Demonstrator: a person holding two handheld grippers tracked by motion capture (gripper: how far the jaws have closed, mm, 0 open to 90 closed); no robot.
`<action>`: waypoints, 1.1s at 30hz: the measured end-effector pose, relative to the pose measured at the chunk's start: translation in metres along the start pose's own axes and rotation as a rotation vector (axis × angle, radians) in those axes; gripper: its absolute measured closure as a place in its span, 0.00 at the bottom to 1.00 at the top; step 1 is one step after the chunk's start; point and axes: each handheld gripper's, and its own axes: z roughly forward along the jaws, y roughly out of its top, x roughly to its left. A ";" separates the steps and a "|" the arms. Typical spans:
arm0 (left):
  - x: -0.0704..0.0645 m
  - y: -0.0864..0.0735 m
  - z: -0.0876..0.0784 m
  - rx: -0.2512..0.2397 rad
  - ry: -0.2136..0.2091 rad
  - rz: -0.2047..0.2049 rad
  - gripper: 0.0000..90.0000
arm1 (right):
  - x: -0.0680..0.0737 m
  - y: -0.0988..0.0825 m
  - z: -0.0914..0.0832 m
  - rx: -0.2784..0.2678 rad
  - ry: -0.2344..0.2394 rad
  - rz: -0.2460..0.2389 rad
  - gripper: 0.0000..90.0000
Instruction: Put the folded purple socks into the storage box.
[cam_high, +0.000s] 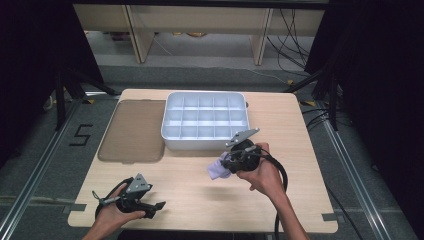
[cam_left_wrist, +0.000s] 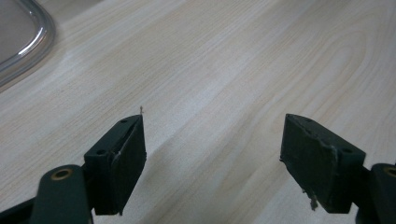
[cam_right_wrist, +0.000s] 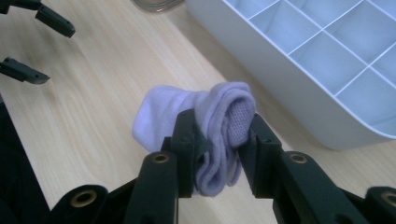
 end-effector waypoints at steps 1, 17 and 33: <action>0.000 0.000 0.000 0.001 0.000 0.000 0.24 | -0.001 0.001 -0.001 0.000 0.003 0.007 0.77; -0.001 0.000 0.001 -0.003 -0.009 -0.022 0.24 | -0.022 0.015 -0.004 0.011 -0.034 -0.002 0.77; -0.001 0.000 0.000 0.005 -0.006 -0.002 0.24 | -0.036 0.025 -0.011 0.033 -0.067 0.039 0.77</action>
